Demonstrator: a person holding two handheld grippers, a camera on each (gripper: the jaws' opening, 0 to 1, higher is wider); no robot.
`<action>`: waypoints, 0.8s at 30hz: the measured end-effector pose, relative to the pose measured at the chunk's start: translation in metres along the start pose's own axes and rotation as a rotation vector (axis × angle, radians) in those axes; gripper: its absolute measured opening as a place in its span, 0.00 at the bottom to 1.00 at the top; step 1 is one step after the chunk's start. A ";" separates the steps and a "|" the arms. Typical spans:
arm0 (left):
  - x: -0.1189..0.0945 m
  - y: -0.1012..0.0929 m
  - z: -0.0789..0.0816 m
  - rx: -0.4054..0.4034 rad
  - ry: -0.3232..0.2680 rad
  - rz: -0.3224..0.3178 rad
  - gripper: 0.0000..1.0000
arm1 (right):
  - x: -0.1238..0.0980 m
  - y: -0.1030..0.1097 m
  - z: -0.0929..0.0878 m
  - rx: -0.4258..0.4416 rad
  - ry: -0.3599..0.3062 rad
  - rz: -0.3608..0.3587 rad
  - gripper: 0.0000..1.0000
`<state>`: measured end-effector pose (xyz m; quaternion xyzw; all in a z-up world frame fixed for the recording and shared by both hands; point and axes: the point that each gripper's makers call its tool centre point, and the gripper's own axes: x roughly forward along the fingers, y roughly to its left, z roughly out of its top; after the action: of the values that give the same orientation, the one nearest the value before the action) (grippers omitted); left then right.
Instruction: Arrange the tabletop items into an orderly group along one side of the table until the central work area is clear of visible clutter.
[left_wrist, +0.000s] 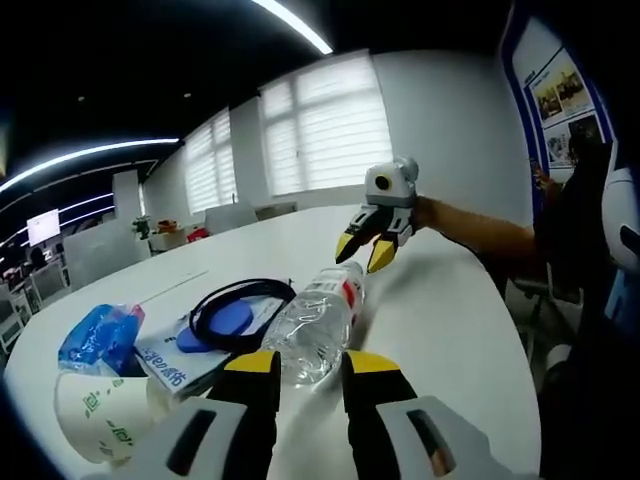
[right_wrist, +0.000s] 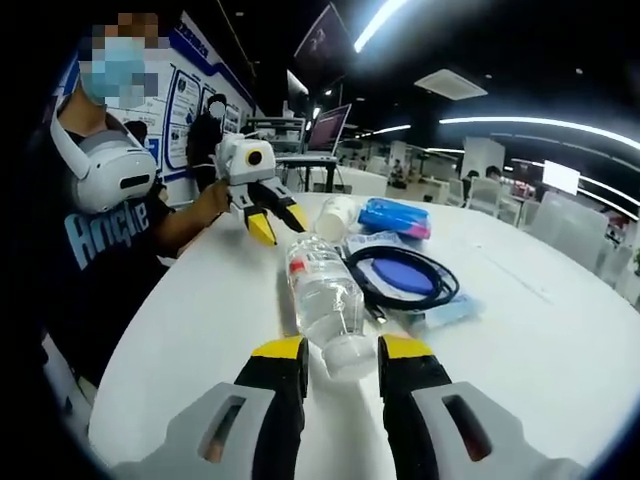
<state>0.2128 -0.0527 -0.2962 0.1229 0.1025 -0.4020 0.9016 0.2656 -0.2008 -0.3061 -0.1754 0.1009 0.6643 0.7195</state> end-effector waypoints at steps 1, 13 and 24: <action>0.000 0.000 0.000 0.000 0.000 0.001 0.22 | 0.001 -0.001 -0.002 0.001 0.002 0.000 0.25; 0.001 0.001 -0.001 -0.004 -0.001 0.004 0.22 | 0.003 0.000 -0.011 0.022 0.004 0.016 0.25; 0.006 -0.001 -0.005 -0.003 0.014 -0.001 0.23 | 0.005 -0.001 -0.016 0.033 0.013 0.015 0.25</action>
<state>0.2153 -0.0563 -0.3027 0.1245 0.1093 -0.4013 0.9008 0.2688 -0.2025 -0.3225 -0.1673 0.1178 0.6667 0.7167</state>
